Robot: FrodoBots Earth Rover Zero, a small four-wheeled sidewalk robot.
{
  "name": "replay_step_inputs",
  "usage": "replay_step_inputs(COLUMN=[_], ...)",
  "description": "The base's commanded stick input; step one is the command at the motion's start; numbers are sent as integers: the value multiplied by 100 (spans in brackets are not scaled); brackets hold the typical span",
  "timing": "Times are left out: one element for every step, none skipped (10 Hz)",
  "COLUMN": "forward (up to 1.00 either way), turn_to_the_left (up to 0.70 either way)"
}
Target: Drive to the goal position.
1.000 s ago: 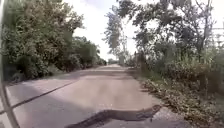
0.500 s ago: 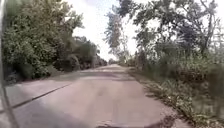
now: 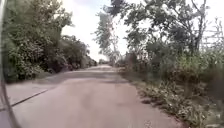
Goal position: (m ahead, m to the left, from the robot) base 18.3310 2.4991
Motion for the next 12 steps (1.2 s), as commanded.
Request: replay_step_inputs(forward=[70, 70, 70, 70, 70, 70, 70, 70, 70, 70, 70, 70], turn_to_the_left=[0, 0, 0, 0, 0, 0, 0, 0, 0, 0, 0, 0])
